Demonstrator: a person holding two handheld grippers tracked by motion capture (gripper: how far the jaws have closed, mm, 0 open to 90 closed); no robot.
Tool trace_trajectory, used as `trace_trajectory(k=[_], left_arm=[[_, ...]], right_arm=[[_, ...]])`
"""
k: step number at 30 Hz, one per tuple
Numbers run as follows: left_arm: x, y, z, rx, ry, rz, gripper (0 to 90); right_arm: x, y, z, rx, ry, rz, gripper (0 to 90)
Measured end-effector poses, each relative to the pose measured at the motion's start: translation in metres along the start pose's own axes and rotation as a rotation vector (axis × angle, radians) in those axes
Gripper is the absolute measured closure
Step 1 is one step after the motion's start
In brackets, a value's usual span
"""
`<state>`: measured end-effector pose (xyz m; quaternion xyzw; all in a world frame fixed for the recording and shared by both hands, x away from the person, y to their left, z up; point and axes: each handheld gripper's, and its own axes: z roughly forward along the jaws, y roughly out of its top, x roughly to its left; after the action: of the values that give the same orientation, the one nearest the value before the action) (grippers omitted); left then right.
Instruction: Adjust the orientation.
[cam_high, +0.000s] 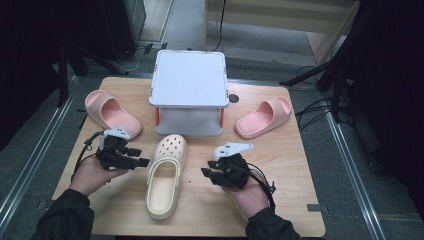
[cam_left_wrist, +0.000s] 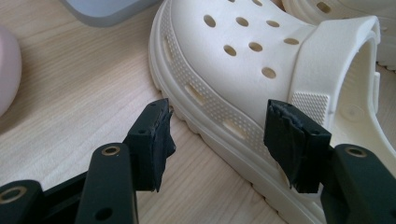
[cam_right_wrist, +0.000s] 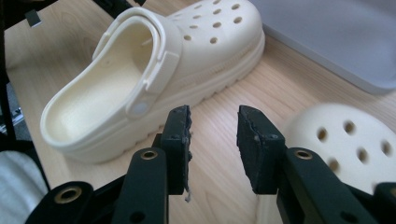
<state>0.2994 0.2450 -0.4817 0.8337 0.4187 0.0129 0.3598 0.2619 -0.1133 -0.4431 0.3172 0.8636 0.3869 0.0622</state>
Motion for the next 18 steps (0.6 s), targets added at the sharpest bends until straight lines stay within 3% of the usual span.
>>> trace_trajectory(k=[12,18], left_arm=[[0.004,0.009,0.005,-0.012,-0.007,0.004,40.2],[0.005,0.010,0.006,-0.020,0.000,0.001,39.9]], right_arm=[[-0.006,-0.040,-0.052,-0.008,-0.082,0.051,65.1],[-0.010,-0.059,-0.058,0.012,-0.112,0.089,63.5]])
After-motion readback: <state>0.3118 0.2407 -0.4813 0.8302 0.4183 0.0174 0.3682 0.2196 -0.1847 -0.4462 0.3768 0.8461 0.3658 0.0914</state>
